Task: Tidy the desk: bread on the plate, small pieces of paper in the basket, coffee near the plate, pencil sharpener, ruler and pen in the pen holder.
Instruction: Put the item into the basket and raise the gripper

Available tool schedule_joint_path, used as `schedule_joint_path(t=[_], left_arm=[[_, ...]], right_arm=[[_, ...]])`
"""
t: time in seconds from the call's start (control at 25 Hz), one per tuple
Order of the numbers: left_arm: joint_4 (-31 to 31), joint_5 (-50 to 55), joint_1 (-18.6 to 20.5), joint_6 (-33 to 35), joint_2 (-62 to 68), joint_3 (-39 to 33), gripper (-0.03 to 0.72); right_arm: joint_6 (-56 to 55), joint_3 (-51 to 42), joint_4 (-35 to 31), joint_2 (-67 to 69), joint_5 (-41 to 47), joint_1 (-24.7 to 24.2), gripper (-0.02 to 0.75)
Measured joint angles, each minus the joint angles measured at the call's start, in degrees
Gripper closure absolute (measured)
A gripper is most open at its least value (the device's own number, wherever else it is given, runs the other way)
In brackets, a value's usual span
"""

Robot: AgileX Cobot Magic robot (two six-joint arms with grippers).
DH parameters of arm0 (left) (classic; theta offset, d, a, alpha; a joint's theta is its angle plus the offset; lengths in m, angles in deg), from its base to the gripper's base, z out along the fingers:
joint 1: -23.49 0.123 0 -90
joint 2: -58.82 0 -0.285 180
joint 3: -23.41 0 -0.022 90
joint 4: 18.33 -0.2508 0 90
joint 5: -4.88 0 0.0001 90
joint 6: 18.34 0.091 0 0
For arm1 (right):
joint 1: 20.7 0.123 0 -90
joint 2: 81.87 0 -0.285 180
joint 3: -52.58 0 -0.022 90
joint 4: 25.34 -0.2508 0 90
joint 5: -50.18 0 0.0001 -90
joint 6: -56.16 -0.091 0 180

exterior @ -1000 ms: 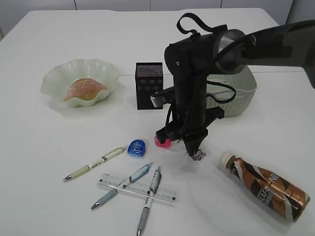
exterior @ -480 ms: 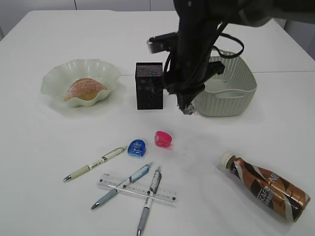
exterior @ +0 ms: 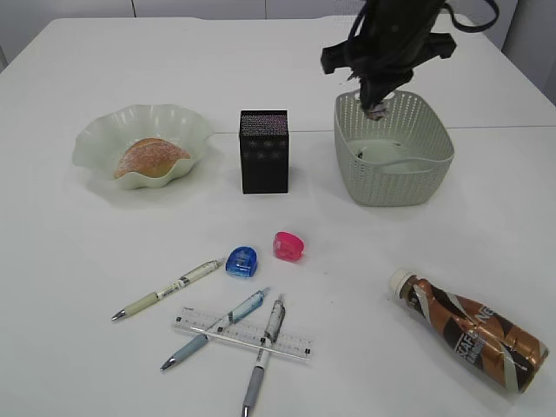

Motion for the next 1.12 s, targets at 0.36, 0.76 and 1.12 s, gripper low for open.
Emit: schedule_joint_path(t=[0.36, 0.76, 1.12], left_arm=[[-0.45, 0.0, 0.0, -0.02, 0.0, 0.0, 0.23], [-0.69, 0.0, 0.0, -0.12, 0.0, 0.0, 0.238], [-0.69, 0.0, 0.0, -0.12, 0.0, 0.0, 0.241]], right_arm=[[0.0, 0.0, 0.44, 0.0, -5.99, -7.1, 0.75], [0.0, 0.08, 0.44, 3.59, -10.01, -7.1, 0.75], [0.0, 0.08, 1.67, 5.57, -16.06, -7.1, 0.747]])
